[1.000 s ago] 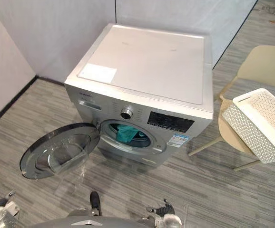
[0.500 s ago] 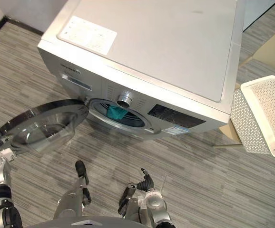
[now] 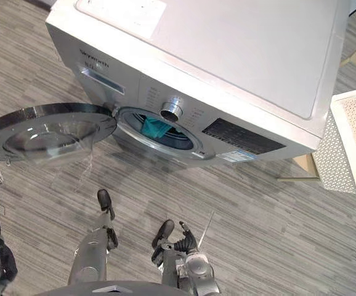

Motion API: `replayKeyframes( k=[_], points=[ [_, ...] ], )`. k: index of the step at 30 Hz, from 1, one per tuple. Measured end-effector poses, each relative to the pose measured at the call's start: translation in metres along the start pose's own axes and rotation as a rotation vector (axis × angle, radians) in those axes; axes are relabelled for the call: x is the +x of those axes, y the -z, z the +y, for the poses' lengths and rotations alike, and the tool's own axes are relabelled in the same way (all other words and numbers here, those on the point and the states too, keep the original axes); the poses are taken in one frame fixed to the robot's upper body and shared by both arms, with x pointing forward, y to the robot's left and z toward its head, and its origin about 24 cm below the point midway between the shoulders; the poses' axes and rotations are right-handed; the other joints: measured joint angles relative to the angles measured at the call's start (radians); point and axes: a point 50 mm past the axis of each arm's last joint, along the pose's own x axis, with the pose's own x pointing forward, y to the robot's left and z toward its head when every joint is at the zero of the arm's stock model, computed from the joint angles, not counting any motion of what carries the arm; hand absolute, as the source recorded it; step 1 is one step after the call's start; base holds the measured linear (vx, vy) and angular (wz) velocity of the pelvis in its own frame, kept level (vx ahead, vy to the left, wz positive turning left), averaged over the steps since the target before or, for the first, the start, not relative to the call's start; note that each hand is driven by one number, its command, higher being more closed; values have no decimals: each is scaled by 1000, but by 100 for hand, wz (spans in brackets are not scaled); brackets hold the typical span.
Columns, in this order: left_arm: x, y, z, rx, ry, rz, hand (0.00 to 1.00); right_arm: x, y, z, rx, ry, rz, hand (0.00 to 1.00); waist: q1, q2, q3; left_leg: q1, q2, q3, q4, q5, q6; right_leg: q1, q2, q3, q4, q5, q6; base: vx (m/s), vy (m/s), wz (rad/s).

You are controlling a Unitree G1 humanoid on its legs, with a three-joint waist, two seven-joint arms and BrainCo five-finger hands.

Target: Pick up the laundry basket with both hands and put the clothes into the washing machine.

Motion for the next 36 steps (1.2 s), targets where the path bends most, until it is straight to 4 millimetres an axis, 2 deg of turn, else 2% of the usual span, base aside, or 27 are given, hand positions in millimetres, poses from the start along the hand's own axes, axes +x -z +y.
replayKeyframes(
  k=[3, 6, 11, 14, 18, 21, 24, 28, 30, 31, 33, 35, 36],
  points=[
    [9, -8, -8, -18, 62, 27, 0, 0, -17, 5, 6, -24, -79, 0, -4, -31, 10, -15, 2, 11, 2, 4, 11, -18, 0, 4, -5, 7, -2, 30, 34, -5],
    [15, -14, -7, -45, 88, 41, 0, 0, -19, 4, 42, -31, -90, 0, -2, -33, 10, -37, 5, 14, 6, 22, 34, -34, 6, 2, -16, 12, -3, 73, 15, -1],
    [28, -25, 5, -45, 161, 57, 0, -2, -20, 4, 39, -74, -95, 0, 6, -36, 7, -39, 30, 27, 6, 30, 27, -24, 39, 3, -60, 43, -14, 53, -12, -7],
    [29, -27, 5, -45, 179, 67, 0, -2, -18, 2, 28, -82, -88, 0, 5, -39, 5, -40, 35, 33, 6, 30, 26, -12, 52, 4, -99, 63, -13, -1, 9, -7],
    [30, -27, 3, -2, 196, 75, 0, -2, -17, -2, 7, -82, -79, 0, 7, -41, -5, -41, 33, 41, 6, 30, 26, -11, 53, 12, -117, 74, -11, -33, 41, -5],
    [29, -19, 1, 48, 211, 101, 0, -2, -18, -1, -3, -88, -80, 0, 6, -44, -30, -41, 32, 49, 6, 30, 26, -13, 53, 26, -131, 82, -8, -44, 44, -8],
    [20, 14, 7, 131, 220, 179, 0, -2, -17, -1, -4, -105, -79, 0, 1, -42, -79, -30, 28, 74, 6, 30, 27, -14, 50, 56, -151, 102, -7, -44, 50, -21],
    [1, 59, 11, 235, 257, 273, 0, -2, -14, 0, -47, -110, -62, 0, -3, -34, -105, 25, 23, 94, 6, 26, 26, 23, 43, 76, -153, 106, -5, -50, 44, -16],
    [-21, 93, 5, 320, 323, 340, 0, -1, -9, -3, -85, -110, -38, 0, 0, -13, -130, 66, 8, 105, 5, 12, 22, 47, 26, 89, -141, 106, -2, -56, 58, -9],
    [-27, 101, 2, 347, 342, 355, 0, -1, -7, -4, -85, -109, -23, 0, 1, -5, -135, 77, 2, 109, 5, 9, 24, 53, 18, 92, -135, 103, 1, -38, 86, -5],
    [-56, 132, -9, 499, 433, 410, 0, 2, 6, -4, -120, -119, 49, 0, -1, 22, -154, 121, -31, 119, 1, -7, 30, 74, -19, 115, -105, 88, 19, -41, 128, -3],
    [-70, 144, -16, 606, 491, 418, 0, 6, 14, -4, -136, -128, 101, 0, -3, 37, -163, 138, -51, 120, 2, -19, 28, 77, -38, 122, -83, 73, 28, -34, 135, 5],
    [-82, 152, -27, 744, 575, 405, 0, 10, 19, -4, -146, -135, 145, 0, -11, 53, -173, 140, -72, 113, 2, -23, 30, 74, -59, 128, -64, 70, 33, -45, 154, 17]
  ],
)
